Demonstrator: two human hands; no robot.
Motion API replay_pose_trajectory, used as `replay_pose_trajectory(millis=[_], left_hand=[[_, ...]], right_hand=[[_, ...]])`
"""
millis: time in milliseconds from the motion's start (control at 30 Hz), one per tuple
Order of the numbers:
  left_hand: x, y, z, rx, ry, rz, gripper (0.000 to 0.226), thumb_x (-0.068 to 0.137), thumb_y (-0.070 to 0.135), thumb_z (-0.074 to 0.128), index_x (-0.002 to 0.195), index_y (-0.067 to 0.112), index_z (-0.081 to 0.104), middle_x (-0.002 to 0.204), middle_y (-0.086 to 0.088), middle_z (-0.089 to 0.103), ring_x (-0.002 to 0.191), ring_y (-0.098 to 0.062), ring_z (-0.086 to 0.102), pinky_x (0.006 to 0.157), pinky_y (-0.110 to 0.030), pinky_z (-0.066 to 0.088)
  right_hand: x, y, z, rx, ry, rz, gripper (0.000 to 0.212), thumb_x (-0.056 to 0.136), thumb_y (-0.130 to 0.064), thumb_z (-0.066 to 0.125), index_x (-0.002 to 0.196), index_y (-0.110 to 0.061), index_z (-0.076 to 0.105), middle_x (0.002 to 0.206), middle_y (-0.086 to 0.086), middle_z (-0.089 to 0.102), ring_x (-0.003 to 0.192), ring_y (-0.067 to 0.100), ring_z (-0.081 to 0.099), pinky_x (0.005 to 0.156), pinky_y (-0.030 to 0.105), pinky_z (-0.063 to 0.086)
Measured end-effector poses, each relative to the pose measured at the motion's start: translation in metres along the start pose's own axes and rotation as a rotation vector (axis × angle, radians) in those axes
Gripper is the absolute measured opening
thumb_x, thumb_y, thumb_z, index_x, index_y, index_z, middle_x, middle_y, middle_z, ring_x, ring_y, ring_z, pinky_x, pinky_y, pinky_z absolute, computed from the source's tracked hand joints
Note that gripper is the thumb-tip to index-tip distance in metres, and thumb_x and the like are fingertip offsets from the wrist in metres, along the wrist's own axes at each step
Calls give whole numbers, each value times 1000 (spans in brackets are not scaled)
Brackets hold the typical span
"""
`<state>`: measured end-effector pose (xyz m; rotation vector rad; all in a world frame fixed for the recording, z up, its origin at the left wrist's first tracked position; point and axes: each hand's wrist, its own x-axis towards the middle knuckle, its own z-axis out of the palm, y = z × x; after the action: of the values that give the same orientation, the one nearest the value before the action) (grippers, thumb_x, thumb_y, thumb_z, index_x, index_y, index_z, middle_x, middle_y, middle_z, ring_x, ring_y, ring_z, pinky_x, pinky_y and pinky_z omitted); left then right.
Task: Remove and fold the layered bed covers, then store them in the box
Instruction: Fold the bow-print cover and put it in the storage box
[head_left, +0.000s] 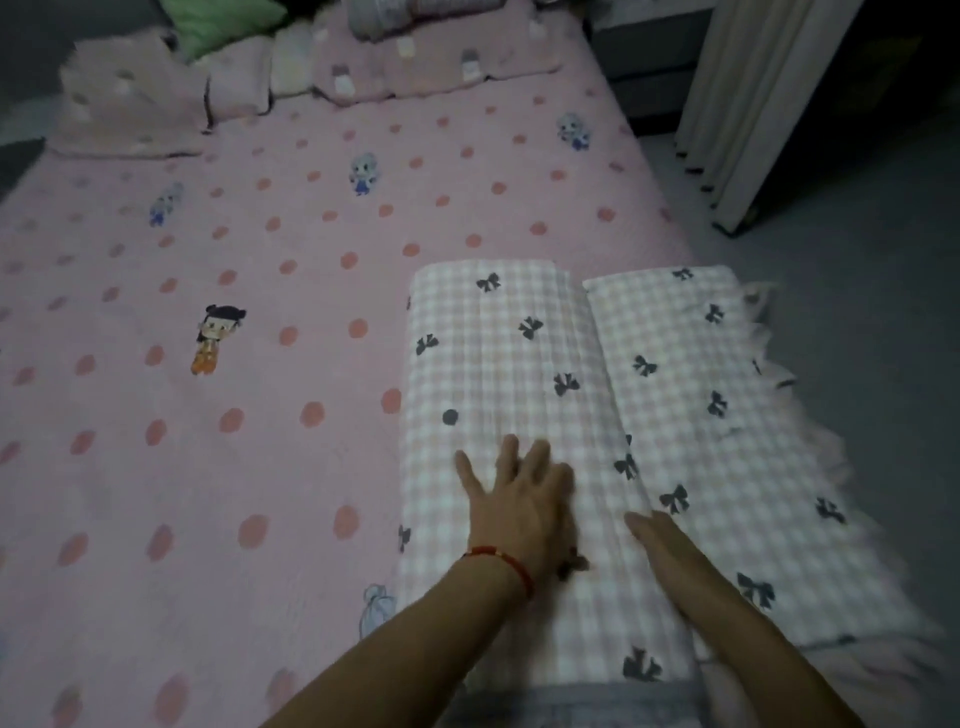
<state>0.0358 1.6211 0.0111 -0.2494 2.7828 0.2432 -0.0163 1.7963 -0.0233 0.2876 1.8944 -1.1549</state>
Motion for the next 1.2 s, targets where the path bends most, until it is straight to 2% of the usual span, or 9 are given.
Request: replay_pose_trajectory(millis=[100, 233, 300, 400, 500, 633, 733, 1000, 1200], left_hand=[[-6, -31, 31, -6, -89, 42, 55, 105, 53, 18, 156, 46, -2, 163, 10, -23, 150, -26, -27, 112, -71, -18], [-8, -48, 23, -78, -60, 113, 54, 105, 56, 13, 155, 49, -5, 163, 14, -23, 150, -18, -27, 117, -63, -15], [-5, -57, 19, -46, 37, 60, 51, 105, 55, 10, 155, 50, -2, 163, 12, -22, 151, -20, -24, 118, -62, -15], [14, -82, 16, -83, 159, -172, 53, 103, 59, 14, 153, 54, -5, 161, 5, -31, 149, -30, -28, 113, -71, -9], [46, -94, 12, -193, 255, -364, 59, 101, 63, 17, 152, 55, -10, 160, 5, -37, 148, -36, -29, 112, -74, -4], [72, -79, 39, -194, 237, -474, 62, 99, 63, 13, 151, 52, -20, 162, 0, -33, 150, -42, -20, 113, -76, 8], [82, -78, 62, -154, 247, -502, 66, 96, 63, 12, 152, 47, -20, 163, -3, -31, 150, -44, -18, 112, -77, 7], [93, -76, 69, -110, 183, -521, 70, 95, 59, 17, 158, 40, -8, 166, -11, -20, 150, -49, -10, 106, -81, 15], [95, -77, 69, -109, 152, -510, 72, 95, 57, 22, 159, 38, -2, 166, -13, -18, 149, -50, -11, 104, -81, 15]], right_hand=[[5, -8, 18, -208, 124, -17, 59, 98, -50, 46, 145, -14, 37, 124, 8, 56, 104, 27, 58, 92, 40, 50], [0, -7, 30, -306, 308, -111, 39, 101, -38, 45, 130, -12, 38, 104, 8, 57, 79, 22, 55, 75, 37, 53], [-4, -5, 29, -390, 352, -155, 40, 103, -31, 44, 136, -11, 36, 105, 7, 58, 74, 16, 54, 66, 33, 49], [4, -14, 33, -546, 447, -333, 66, 100, -26, 51, 156, -16, 19, 145, 12, 41, 109, 22, 54, 82, 31, 49], [29, -47, 44, -664, 473, -608, 77, 96, -40, 53, 160, -33, 9, 167, 7, 4, 149, 30, 23, 115, 43, 36], [86, -62, 60, -849, 410, -577, 75, 94, -57, 18, 159, -37, -15, 165, 7, -29, 154, 29, -22, 125, 57, 3], [110, -47, 66, -926, 449, -525, 76, 93, -58, 14, 157, -35, -20, 165, 10, -29, 153, 30, -23, 124, 59, 4], [121, -41, 65, -978, 467, -511, 82, 92, -51, 39, 162, -30, 2, 169, 12, -11, 156, 31, -9, 123, 60, 14], [130, -37, 67, -1004, 467, -501, 84, 89, -49, 40, 163, -28, 6, 169, 14, -9, 156, 32, -7, 122, 61, 15]])
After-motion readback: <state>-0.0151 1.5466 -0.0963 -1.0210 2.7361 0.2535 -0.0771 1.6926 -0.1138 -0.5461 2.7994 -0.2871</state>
